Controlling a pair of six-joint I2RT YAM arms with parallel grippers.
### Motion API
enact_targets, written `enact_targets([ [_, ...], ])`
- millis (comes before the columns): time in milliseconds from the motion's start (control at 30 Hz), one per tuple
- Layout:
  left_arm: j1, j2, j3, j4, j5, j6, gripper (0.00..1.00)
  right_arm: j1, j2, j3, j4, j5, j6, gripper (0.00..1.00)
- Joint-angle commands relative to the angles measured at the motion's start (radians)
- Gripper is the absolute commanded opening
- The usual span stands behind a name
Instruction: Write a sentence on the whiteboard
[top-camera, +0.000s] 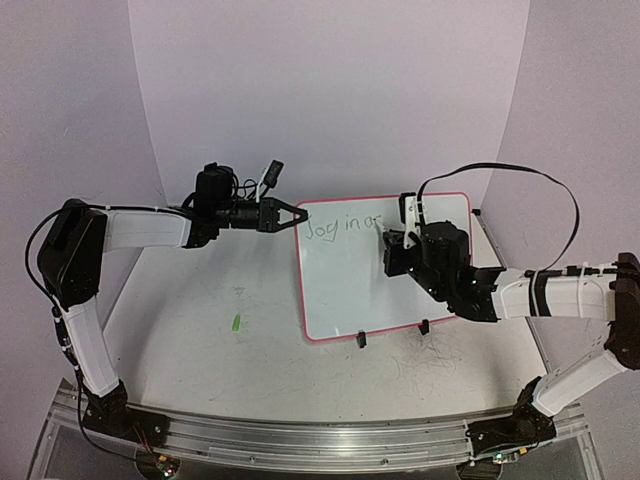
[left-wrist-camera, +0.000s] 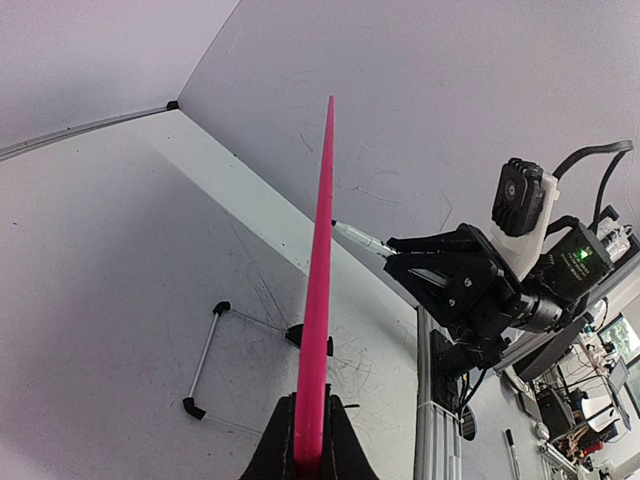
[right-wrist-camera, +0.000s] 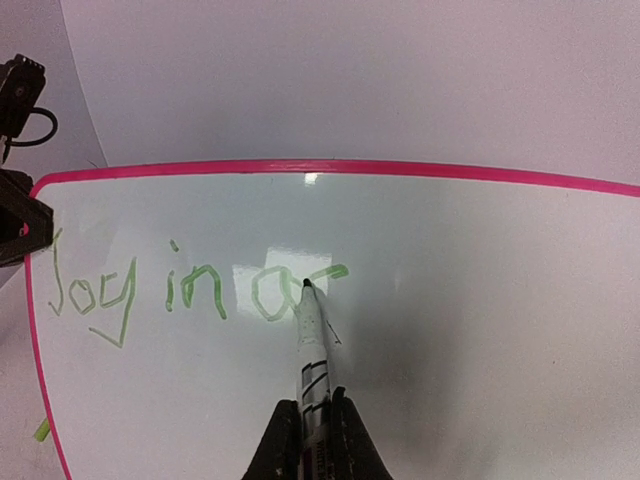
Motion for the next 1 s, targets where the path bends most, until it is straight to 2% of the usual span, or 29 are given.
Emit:
enact_targets([
  [0,-0.023,-0.016,-0.007,-0.016,-0.032,0.041,0.00,0.005,-0.014,-0.024,-0.030,-0.005,0.026,0.00],
  [567,-0.023,-0.017,-0.008,-0.016,-0.032,0.041,0.00,0.006,-0.061,-0.034,-0.033,0.092,0.033,0.00],
  [733,-0.023,-0.017,-0.008,-0.016,-0.032,0.041,0.00,-0.001,-0.118,-0.041,0.028,0.022,0.007,0.00],
  [833,-0.023,-0.017,-0.008,-0.016,-0.032,0.041,0.00,-0.061,-0.114,-0.030,0.040,-0.054,0.022,0.00],
  [967,-0.023,-0.020,-0.009,-0.016,-0.033,0.042,0.00,-0.075,-0.085,0.003,0.045,-0.082,0.000,0.00],
])
